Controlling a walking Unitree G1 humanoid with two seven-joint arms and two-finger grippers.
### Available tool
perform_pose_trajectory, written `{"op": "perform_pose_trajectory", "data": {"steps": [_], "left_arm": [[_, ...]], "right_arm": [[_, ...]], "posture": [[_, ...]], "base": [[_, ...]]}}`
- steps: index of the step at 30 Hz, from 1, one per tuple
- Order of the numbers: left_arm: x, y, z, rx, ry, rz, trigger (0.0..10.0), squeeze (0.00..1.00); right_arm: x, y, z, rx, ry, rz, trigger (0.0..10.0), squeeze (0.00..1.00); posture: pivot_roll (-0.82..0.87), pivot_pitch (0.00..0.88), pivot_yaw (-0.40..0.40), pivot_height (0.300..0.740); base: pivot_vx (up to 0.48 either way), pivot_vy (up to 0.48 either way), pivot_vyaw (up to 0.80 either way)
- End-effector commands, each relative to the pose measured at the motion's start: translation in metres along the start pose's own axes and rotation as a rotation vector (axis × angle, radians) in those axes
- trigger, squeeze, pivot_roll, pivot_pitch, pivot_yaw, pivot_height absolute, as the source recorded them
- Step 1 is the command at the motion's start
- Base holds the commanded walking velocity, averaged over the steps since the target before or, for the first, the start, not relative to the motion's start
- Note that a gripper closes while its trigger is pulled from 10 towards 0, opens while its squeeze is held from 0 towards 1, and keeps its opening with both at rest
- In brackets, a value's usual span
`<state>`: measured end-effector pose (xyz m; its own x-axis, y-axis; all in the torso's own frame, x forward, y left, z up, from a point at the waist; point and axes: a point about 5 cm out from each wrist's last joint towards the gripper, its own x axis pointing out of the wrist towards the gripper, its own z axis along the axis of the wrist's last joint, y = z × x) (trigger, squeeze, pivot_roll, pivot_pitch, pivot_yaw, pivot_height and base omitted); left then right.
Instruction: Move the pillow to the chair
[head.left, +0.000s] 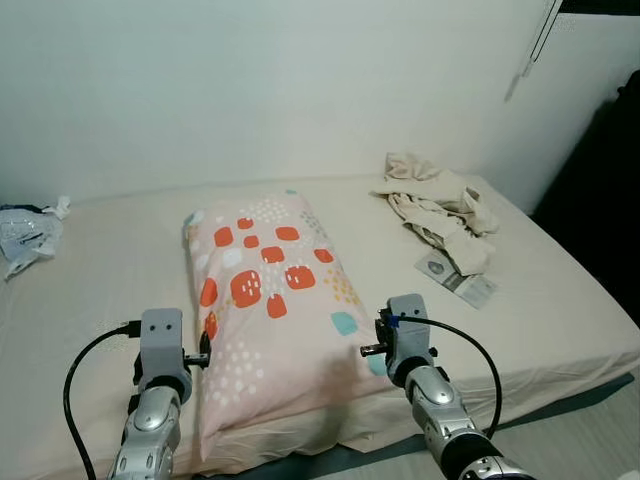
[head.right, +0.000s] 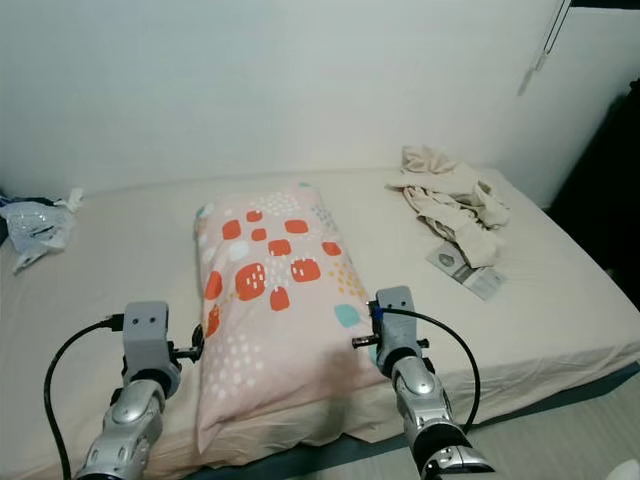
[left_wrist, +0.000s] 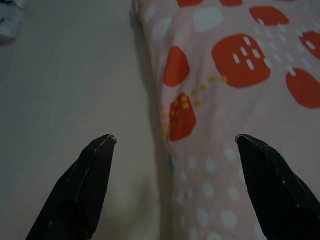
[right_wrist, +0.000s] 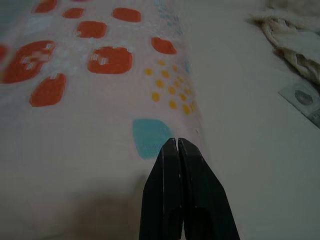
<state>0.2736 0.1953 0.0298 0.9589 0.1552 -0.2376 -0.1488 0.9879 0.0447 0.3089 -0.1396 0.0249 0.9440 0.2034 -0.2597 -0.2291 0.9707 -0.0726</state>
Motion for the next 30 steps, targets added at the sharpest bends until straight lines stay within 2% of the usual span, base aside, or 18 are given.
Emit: {"op": "perform_pose_trajectory", "data": {"steps": [1, 4, 12, 17, 20, 30], "left_arm": [[-0.001, -0.002, -0.005, 0.010, 0.025, -0.004, 10.0, 0.00], [-0.002, -0.001, -0.006, 0.009, 0.031, -0.002, 10.0, 0.00], [-0.007, -0.003, -0.012, -0.001, 0.055, 0.010, 10.0, 0.00], [-0.007, -0.001, -0.009, -0.003, 0.046, 0.016, 10.0, 0.00], [-0.006, 0.001, -0.008, -0.005, 0.044, 0.021, 10.0, 0.00], [-0.005, 0.003, -0.004, 0.006, 0.034, 0.021, 10.0, 0.00]], "right_arm": [[0.001, 0.008, 0.004, -0.029, -0.025, 0.044, 10.0, 0.00], [0.000, 0.012, 0.004, -0.044, -0.038, 0.062, 10.0, 0.00], [0.000, 0.004, -0.003, 0.054, 0.015, 0.001, 10.0, 0.00], [0.000, 0.002, -0.003, 0.065, 0.022, 0.005, 10.0, 0.00], [-0.001, 0.002, -0.004, 0.109, 0.019, 0.007, 10.0, 0.00], [0.000, 0.001, -0.003, 0.102, 0.021, -0.001, 10.0, 0.00]], "posture": [[0.05, 0.055, -0.047, 0.740], [0.06, 0.064, -0.046, 0.740], [0.08, 0.081, -0.041, 0.740], [0.07, 0.080, -0.030, 0.740], [0.07, 0.080, -0.021, 0.730], [0.08, 0.085, -0.028, 0.700]], "base": [[0.000, 0.000, 0.00], [0.000, 0.000, 0.00], [0.000, 0.000, 0.00], [0.000, 0.000, 0.00], [0.000, 0.000, 0.00], [0.000, 0.000, 0.00]]}}
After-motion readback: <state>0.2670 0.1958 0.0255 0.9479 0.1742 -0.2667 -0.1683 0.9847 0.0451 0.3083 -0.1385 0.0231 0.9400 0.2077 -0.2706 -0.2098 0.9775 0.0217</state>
